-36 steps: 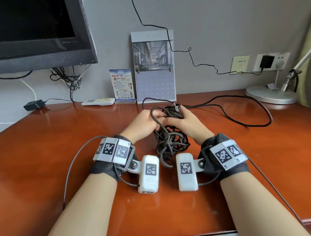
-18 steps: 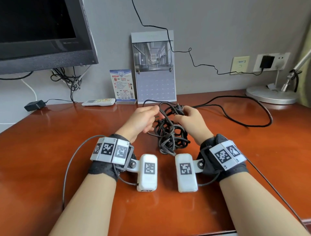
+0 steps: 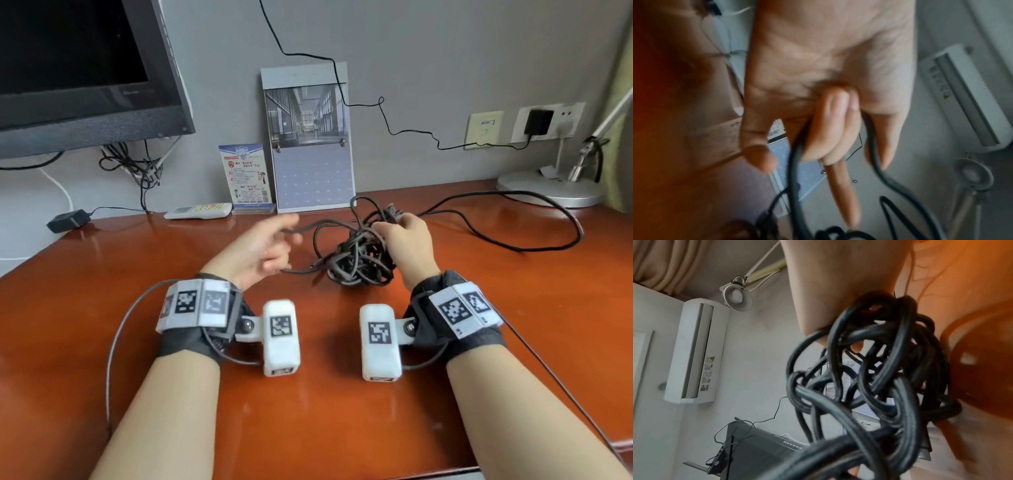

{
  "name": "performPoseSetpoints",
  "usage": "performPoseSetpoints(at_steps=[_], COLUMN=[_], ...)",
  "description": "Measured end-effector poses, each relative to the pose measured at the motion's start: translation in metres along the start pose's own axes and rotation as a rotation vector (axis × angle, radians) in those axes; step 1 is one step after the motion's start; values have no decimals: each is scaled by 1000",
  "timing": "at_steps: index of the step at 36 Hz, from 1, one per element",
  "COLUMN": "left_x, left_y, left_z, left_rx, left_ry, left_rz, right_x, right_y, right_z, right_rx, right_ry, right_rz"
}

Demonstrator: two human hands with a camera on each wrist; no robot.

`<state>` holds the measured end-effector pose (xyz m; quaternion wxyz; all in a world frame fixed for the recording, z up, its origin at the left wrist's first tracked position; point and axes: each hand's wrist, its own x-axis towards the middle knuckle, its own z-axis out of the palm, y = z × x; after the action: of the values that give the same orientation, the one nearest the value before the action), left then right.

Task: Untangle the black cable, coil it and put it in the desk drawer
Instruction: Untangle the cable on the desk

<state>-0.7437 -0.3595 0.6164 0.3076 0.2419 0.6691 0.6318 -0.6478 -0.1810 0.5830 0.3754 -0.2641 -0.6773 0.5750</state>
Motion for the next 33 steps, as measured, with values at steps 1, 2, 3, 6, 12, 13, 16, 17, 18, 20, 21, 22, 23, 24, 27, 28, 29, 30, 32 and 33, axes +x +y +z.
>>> performPoseSetpoints(at_steps=[1, 2, 3, 6, 12, 13, 16, 17, 18, 20, 21, 22, 23, 24, 27, 28, 29, 30, 32, 33], left_x=[-1, -3, -3, -1, 6, 7, 9, 9, 9, 9, 9, 9, 7, 3, -4, -4, -4, -3, -1, -1], left_y=[-1, -1, -3, -6, -9, -9, -8, -8, -8, -7, -7, -7, -7, -6, -4, -3, -2, -1, 0, 0], left_z=[2, 2, -1, -12, -19, -20, -28, -33, -36, -38, -37, -37, -38, -40, -48, -47, -46, -44, -39, -39], left_rx=[164, 272, 333, 329, -16, -114, -422, -534, -628, -792, -873, -927, -933, -893, -653, -580, -515, -460, -383, -359], left_ry=[-44, -85, -117, -140, -31, -2, 47, 54, 62, 73, 79, 74, 60, 20, -139, -134, -105, -73, -32, -33], left_rz=[-13, -29, -36, 22, 128, 136, 191, 218, 246, 290, 296, 300, 296, 278, 203, 177, 157, 139, 117, 98], right_x=[0, 0, 0, 1, 5, 6, 7, 8, 9, 11, 12, 12, 12, 12, 13, 13, 13, 13, 13, 13], right_y=[0, 0, 0, -1, 0, 0, -2, -1, 0, 4, 5, 5, 4, 4, 3, 3, 3, 3, 3, 4], right_z=[1, 1, 1, -1, -6, -6, -11, -13, -14, -17, -17, -17, -17, -18, -23, -24, -25, -25, -25, -25], right_rx=[-35, -60, -79, -132, -116, -84, 11, 15, 9, 28, 31, 16, -8, -28, -76, -84, -91, -95, -116, -129], right_ry=[-17, -30, -37, -26, 35, 57, 133, 156, 180, 211, 218, 222, 226, 229, 222, 217, 215, 212, 210, 207], right_rz=[-25, -44, -57, -89, -51, -32, 2, 8, 18, 50, 54, 49, 42, 25, -1, -3, -3, -6, -16, -21])
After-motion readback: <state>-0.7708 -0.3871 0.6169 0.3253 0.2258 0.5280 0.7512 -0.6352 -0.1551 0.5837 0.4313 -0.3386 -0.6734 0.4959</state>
